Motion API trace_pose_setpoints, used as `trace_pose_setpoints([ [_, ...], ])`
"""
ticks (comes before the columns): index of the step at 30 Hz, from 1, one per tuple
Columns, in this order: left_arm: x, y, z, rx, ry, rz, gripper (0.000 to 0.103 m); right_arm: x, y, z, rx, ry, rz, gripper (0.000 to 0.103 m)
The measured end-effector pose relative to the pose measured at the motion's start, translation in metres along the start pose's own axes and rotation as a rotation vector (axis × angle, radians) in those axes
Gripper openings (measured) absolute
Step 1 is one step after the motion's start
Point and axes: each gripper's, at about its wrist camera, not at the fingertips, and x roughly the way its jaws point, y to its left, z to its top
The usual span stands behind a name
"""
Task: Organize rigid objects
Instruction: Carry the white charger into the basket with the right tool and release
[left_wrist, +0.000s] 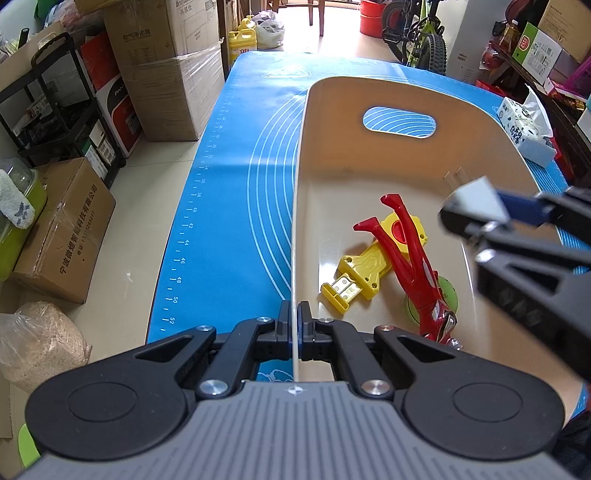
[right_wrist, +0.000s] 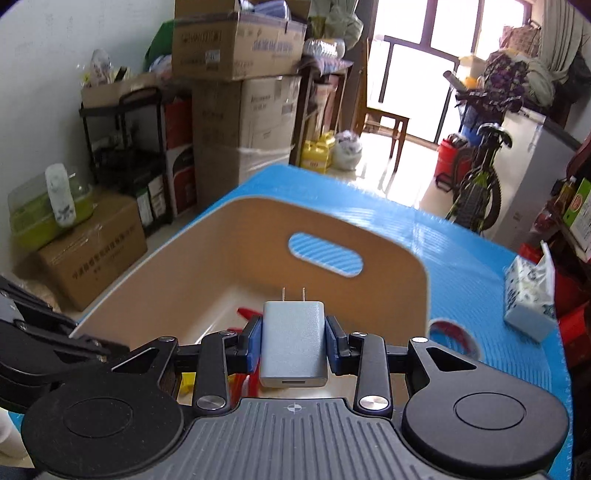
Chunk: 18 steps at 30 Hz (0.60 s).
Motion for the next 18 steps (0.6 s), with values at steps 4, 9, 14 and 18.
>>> trace_pose_setpoints([
  [4,0.0,0.0,0.0,0.0,0.0,0.0,0.004,0.017,0.006,-0.005,0.002,0.083,0.028,0.042],
  [9,0.0,0.0,0.0,0.001,0.0,0.001,0.004,0.031,0.009,-0.011,0.021,0.181,0.049,0.043],
  [14,0.0,-0.001,0.0,0.001,0.0,0.0,0.004,0.034,0.009,-0.008,0.023,0.209,0.058,0.044],
  [18,0.0,-0.001,0.0,0.001,0.0,-0.001,0.004,0.035,0.002,-0.011,0.057,0.196,0.055,0.052],
])
